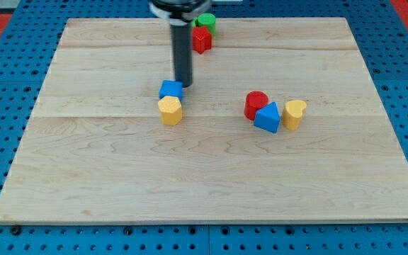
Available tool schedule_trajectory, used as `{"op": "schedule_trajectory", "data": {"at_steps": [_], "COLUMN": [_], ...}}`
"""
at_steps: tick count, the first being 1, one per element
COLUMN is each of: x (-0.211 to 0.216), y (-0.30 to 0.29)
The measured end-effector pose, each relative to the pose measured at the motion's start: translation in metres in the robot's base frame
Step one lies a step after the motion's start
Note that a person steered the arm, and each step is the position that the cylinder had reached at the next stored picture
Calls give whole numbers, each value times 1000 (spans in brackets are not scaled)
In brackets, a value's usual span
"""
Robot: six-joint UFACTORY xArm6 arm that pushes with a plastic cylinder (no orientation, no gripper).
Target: Separate the blue triangle from the red circle
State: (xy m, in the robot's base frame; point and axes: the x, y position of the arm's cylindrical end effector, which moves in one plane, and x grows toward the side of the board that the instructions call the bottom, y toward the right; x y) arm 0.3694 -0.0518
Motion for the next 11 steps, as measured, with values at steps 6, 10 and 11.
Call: {"op": "schedule_trajectory", "data": {"at_steps": [6,10,11], "x": [78,30,52], "y": [151,243,249]}}
